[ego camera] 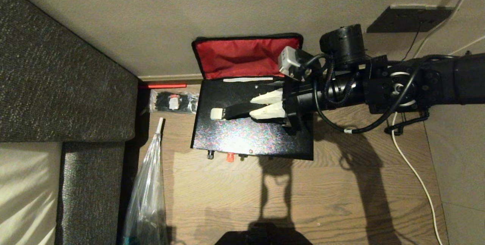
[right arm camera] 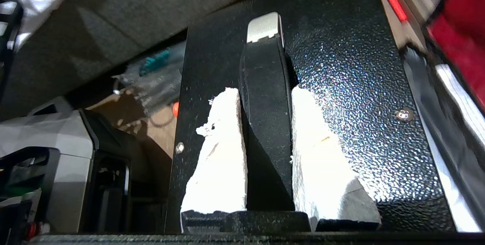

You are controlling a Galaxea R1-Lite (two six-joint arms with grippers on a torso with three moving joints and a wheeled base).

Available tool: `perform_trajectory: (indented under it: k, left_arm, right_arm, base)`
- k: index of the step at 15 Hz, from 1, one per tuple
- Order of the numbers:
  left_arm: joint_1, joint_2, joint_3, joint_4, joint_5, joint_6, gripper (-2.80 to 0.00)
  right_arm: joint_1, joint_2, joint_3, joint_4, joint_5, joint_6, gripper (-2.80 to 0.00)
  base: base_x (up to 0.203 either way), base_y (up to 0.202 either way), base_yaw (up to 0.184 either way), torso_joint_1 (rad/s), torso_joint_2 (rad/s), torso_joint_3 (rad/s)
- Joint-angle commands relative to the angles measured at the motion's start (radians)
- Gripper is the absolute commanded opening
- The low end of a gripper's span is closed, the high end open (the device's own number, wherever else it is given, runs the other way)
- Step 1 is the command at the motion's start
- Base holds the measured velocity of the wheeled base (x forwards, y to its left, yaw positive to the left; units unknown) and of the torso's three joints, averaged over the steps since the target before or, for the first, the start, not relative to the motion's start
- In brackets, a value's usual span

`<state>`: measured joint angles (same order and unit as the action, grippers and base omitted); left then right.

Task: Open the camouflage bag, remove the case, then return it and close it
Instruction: Place the black box back, then close the top of the storage box

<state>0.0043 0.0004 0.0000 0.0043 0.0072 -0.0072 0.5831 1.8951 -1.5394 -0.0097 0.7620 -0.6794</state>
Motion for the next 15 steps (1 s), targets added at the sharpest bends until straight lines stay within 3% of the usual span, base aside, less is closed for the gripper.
perform_trajectory:
  k: [1, 15]
  left_arm:
    - [0.0, -0.002, 0.003, 0.0, 0.0, 0.0, -2.8]
    - [0.0, -0.002, 0.003, 0.0, 0.0, 0.0, -2.8]
  right_arm:
    - [-0.029, 0.072, -0.089, 0.03, 0.028, -0.018, -2.8]
    - [-0.137, 0.262, -0.378, 0.137, 0.156, -0.028, -2.8]
  base:
    - [0.0, 0.0, 0.0, 0.0, 0.0, 0.0]
    - [0.0, 0.0, 0.0, 0.0, 0.0, 0.0]
